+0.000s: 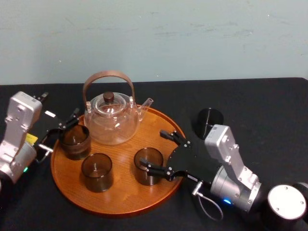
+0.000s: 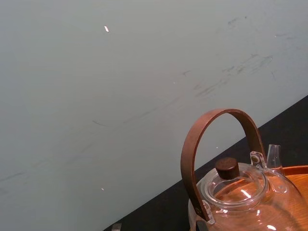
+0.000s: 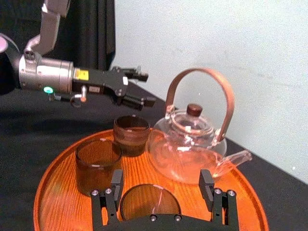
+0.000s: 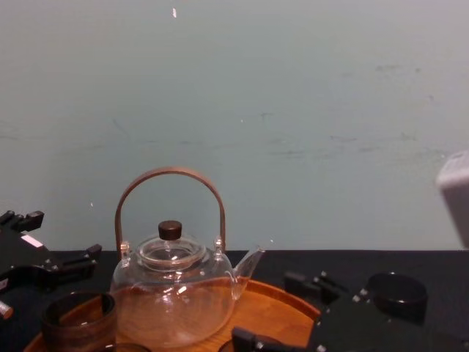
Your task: Pick up the glass from the table and place it on the tray.
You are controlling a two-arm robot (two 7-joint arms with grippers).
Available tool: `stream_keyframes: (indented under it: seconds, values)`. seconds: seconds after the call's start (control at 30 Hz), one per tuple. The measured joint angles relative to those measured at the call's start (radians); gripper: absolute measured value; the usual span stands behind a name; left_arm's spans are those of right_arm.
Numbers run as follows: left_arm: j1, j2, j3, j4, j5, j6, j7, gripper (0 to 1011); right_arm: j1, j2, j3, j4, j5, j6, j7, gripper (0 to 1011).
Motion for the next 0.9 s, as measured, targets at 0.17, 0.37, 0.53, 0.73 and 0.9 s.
stream_keyframes:
  seconds: [0.17,0.37,0.53,0.73,0.9]
  values:
    - [0.000,0.000,0.000,0.000,0.000,0.000,0.000,1001,-0.017,0.013,0.014,-0.029,0.014,-0.016,0.002,1002]
    - [0.000,0.000,0.000,0.000,0.000,0.000,0.000,1001,-0.054,0.036,0.049,-0.064,0.042,-0.033,-0.001,1002]
    - [0.000,0.000,0.000,0.000,0.000,0.000,0.000,1001,-0.091,0.056,0.089,-0.083,0.064,-0.036,-0.020,1002]
    - [0.000,0.000,0.000,0.000,0.000,0.000,0.000,1001,-0.146,0.079,0.153,-0.102,0.086,-0.042,-0.053,1002]
    - [0.000,0.000,0.000,0.000,0.000,0.000,0.000,1001,-0.187,0.091,0.202,-0.110,0.094,-0.042,-0.079,1002]
